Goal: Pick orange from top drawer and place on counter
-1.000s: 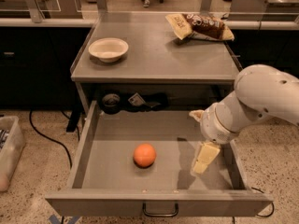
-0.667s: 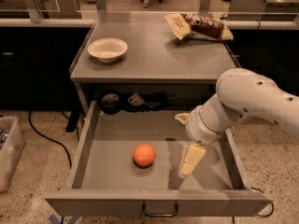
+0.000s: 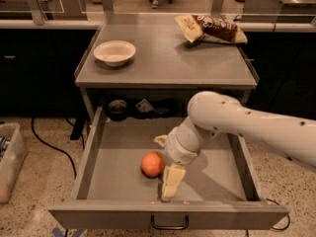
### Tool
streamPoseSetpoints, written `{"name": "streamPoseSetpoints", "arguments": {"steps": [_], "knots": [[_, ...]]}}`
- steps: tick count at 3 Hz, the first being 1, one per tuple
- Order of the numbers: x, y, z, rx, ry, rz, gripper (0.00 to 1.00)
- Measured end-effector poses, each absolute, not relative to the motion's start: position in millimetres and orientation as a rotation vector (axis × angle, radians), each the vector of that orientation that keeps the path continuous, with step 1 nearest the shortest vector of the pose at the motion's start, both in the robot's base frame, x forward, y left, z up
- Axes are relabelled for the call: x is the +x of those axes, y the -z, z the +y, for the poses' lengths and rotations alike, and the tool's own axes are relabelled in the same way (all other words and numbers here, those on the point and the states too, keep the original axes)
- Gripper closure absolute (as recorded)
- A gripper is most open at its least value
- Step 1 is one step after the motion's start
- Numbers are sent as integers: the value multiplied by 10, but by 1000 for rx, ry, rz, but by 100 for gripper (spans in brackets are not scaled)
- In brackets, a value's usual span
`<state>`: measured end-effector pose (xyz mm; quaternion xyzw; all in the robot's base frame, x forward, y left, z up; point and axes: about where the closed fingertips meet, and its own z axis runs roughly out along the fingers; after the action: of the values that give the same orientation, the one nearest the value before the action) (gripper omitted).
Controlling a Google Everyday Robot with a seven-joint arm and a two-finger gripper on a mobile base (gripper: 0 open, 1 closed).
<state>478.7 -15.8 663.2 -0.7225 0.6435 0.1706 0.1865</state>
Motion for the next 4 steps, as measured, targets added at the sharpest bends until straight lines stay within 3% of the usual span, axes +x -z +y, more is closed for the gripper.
{"name": "streamPoseSetpoints", "arguments": {"steps": [4], "knots": [[5179, -6513, 104, -2086, -508, 1737, 0]]}}
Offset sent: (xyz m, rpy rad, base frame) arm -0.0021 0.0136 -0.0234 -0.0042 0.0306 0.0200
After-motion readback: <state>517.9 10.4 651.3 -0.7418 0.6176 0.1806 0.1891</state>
